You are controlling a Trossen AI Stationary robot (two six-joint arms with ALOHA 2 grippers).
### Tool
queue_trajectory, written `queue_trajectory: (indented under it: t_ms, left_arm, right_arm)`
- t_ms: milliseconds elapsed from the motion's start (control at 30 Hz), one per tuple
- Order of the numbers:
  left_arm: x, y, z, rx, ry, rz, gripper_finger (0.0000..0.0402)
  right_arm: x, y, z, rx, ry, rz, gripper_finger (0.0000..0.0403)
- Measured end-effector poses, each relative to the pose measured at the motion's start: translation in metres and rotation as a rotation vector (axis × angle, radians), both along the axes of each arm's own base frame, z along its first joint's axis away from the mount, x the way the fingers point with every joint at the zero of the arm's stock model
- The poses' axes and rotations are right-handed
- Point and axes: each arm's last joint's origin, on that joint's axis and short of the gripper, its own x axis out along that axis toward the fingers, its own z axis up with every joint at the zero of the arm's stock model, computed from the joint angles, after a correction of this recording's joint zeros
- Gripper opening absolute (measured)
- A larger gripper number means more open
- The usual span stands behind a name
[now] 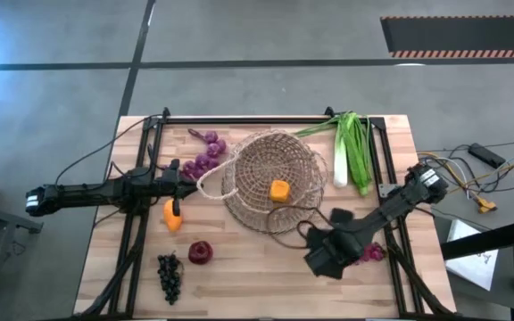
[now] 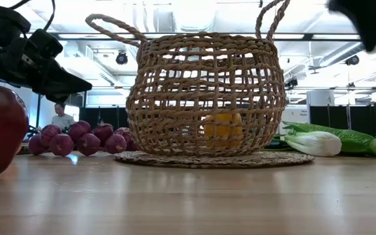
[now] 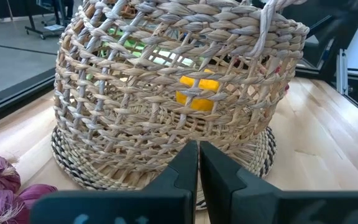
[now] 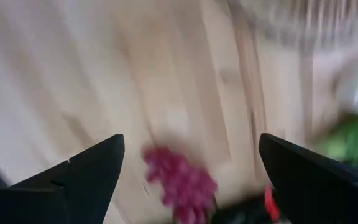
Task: Build produce basket
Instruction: Put the purple grapes into the basket
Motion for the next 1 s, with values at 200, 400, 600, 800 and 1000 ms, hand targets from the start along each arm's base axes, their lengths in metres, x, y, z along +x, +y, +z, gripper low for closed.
queue_trajectory:
  t_ms: [200, 400, 600, 800, 1000]
  left_arm:
    - [0.000, 0.000, 0.000, 0.001, 0.000, 0.004, 0.0000]
    - [0.000, 0.000, 0.000, 0.001, 0.000, 0.004, 0.0000]
    - [0.000, 0.000, 0.000, 0.001, 0.000, 0.003, 0.0000]
    - [0.000, 0.000, 0.000, 0.000, 0.001, 0.002, 0.0000]
    - [0.000, 0.000, 0.000, 0.000, 0.001, 0.002, 0.0000]
  right_arm:
    - [-0.045, -0.028, -0.027, 0.058, 0.218, -0.117, 0.0363]
    - [-0.086, -0.038, -0.028, 0.121, 0.305, -0.216, 0.0363]
    - [-0.116, -0.046, -0.047, 0.067, 0.383, -0.264, 0.0341]
    - [-0.126, -0.050, -0.072, 0.117, 0.448, -0.260, 0.0294]
    - [-0.124, -0.049, -0.083, 0.169, 0.404, -0.241, 0.0249]
